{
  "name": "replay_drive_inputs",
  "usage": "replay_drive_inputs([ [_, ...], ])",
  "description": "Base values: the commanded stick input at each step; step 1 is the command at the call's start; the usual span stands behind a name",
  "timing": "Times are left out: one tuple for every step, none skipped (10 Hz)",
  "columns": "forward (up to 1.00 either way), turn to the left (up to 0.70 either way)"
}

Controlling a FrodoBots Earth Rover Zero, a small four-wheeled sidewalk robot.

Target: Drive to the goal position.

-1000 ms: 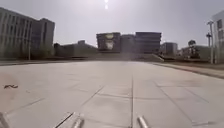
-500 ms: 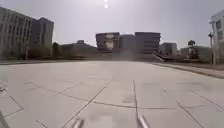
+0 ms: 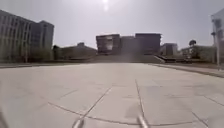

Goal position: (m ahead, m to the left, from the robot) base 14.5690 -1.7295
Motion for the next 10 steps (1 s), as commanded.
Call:
replay_drive_inputs([
  [0.70, 0.01],
  [0.70, 0.01],
  [0.70, 0.01],
  [0.70, 0.01],
  [0.70, 0.01],
  [0.70, 0.01],
  [0.70, 0.01],
  [0.70, 0.01],
  [0.70, 0.01],
  [0.70, 0.01],
])
